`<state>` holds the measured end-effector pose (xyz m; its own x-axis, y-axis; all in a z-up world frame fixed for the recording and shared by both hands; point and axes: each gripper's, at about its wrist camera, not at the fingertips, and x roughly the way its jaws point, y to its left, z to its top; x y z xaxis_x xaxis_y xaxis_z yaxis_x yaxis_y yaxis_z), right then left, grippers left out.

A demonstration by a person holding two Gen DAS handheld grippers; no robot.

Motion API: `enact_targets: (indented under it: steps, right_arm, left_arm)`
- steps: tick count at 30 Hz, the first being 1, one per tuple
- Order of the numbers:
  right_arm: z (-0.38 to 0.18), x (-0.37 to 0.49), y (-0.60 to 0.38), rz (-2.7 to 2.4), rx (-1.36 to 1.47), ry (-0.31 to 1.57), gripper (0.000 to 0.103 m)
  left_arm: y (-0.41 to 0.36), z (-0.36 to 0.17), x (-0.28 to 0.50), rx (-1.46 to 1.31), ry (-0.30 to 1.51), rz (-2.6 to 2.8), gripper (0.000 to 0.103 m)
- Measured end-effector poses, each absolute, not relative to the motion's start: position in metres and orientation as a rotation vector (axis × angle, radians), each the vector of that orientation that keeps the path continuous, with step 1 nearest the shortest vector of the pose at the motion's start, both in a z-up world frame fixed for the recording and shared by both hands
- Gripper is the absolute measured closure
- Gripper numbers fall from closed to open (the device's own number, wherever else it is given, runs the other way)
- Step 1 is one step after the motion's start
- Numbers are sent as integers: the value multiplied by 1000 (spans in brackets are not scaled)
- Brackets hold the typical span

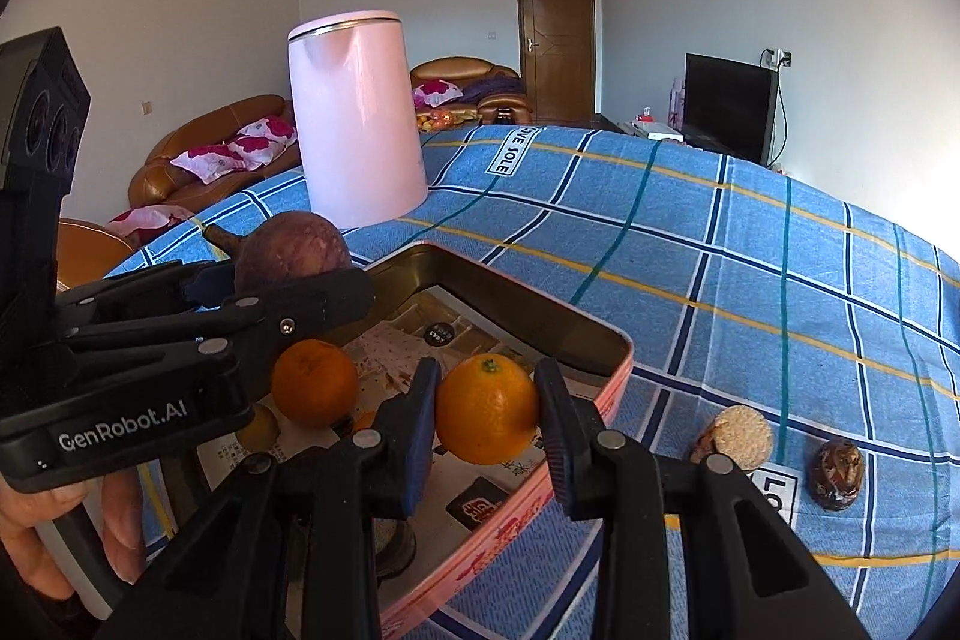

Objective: Organize fruits
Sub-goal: 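Lower the purple fruit and orange into the tin and open both tools, then grasp the cork-lidded jar with the left tool while the right tool grasps the brown shelled fruit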

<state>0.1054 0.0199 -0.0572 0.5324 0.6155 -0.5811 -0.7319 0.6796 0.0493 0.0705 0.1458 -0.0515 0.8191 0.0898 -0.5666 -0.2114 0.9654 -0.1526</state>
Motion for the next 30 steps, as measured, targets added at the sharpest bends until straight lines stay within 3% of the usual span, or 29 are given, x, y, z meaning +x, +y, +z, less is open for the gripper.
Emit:
enact_targets:
  steps: [7,9,11,14,16,19,30]
  right_arm:
    - [-67,109,35,821,-250,677,68]
    - [-68,107,35,832,-257,682,66]
    - [-65,105,32,841,-247,675,58]
    - [-55,100,16,830,-226,643,43]
    - [-47,100,-3,816,-221,612,40]
    - [-41,114,-38,742,-206,601,40]
    - [-71,195,-107,477,-196,761,40]
  left_arm:
    - [149,-63,79,-212,646,163,49]
    - [148,-59,75,-203,619,173,41]
    - [145,-55,72,-201,600,181,29]
    - [136,-49,69,-206,576,161,27]
    - [124,-44,68,-189,560,144,25]
    - [104,-37,69,-180,535,115,20]
    - [15,-36,110,-56,584,-19,20]
